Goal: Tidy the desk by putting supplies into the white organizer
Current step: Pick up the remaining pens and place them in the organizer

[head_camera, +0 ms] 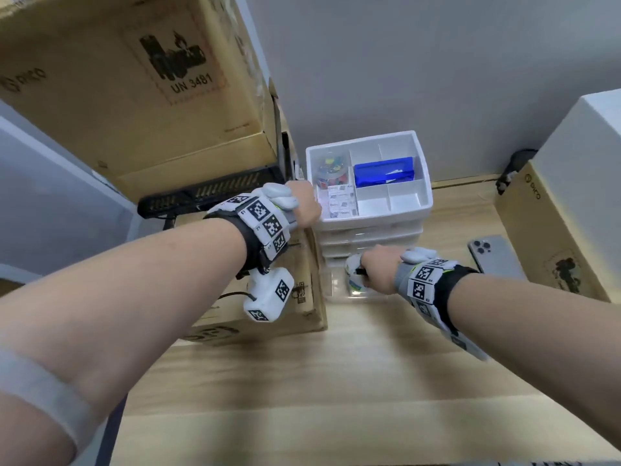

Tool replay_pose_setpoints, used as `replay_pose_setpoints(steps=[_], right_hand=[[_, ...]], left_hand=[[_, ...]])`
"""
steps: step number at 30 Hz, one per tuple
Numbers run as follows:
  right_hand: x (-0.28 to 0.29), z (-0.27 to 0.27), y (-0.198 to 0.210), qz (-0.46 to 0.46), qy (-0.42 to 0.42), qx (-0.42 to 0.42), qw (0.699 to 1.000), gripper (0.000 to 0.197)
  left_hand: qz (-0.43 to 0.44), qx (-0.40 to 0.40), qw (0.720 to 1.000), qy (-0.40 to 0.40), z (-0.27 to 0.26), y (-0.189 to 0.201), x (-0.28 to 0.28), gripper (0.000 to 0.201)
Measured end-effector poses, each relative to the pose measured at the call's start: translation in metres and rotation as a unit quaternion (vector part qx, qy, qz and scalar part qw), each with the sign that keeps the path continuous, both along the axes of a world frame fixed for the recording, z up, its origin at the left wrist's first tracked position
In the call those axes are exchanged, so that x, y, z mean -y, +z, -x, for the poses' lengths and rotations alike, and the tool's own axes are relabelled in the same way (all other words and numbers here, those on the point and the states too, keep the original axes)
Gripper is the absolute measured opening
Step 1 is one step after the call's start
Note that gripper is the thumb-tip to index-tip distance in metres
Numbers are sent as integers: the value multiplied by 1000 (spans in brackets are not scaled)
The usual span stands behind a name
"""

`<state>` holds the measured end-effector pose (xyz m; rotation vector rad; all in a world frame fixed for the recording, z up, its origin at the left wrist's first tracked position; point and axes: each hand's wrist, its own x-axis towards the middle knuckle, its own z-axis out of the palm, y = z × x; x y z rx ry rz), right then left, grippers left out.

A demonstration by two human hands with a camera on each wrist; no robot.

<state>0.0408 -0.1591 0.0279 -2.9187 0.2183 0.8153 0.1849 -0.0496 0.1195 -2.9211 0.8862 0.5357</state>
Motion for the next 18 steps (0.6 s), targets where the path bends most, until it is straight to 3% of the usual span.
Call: replay_pose_setpoints(steps=[3, 6, 11, 18], right_hand=[[-7, -5, -10, 7, 6, 2, 1000, 30], [-16, -11, -33, 12, 23, -21, 999, 8], [-26, -20, -48, 42, 57, -52, 996, 31], [-33, -22, -50, 49, 74, -57, 994, 29]], left_hand=[[28, -2, 998, 47, -6, -17, -4, 26], [66, -24, 996, 60, -6, -27, -1, 24], [70, -22, 996, 57, -8, -34, -1, 25], [71, -24, 995, 58, -6, -35, -2, 31]])
